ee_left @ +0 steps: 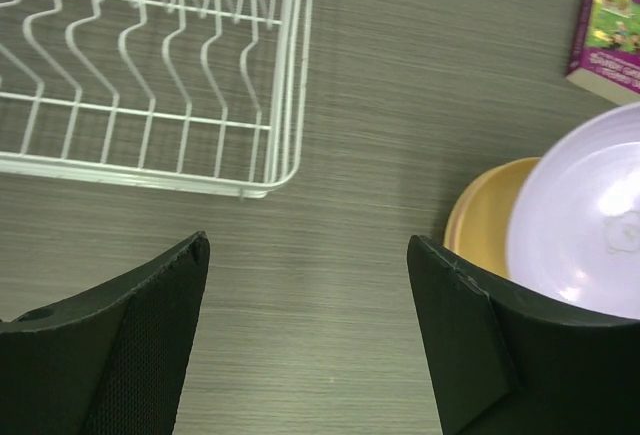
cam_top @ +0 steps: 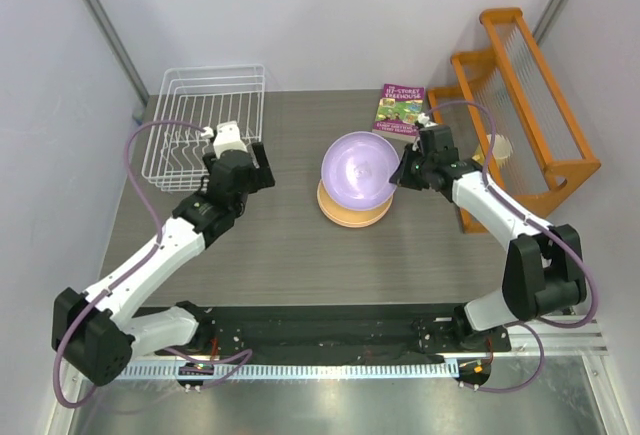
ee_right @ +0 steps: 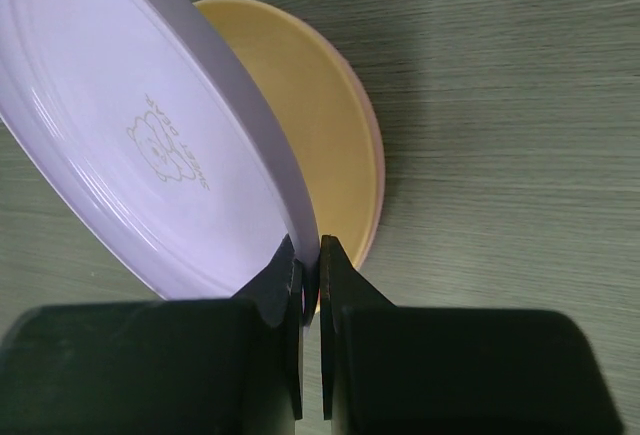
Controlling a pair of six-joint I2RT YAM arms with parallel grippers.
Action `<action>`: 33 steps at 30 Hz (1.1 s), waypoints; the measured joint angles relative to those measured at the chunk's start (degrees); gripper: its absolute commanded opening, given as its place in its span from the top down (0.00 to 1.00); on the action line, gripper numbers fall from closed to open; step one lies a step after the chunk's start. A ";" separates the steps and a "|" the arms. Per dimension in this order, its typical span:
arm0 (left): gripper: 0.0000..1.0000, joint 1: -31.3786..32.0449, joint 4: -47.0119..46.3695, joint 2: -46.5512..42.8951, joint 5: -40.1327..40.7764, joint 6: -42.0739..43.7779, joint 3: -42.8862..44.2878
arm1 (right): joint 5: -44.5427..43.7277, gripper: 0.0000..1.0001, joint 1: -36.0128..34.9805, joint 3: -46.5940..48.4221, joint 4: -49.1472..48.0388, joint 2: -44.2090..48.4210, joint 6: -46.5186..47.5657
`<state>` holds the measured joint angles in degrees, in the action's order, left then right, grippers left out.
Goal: Unload the plates from the dish rack
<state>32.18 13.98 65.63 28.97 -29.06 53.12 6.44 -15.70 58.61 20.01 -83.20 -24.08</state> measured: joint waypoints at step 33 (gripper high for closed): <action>0.01 0.00 -2.97 -4.70 15.52 4.28 -7.93 | -1.40 0.00 1.20 3.04 4.57 -3.34 3.02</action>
<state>32.18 11.00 60.93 44.49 -24.77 45.19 5.04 -14.50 61.65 24.58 -86.54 -21.06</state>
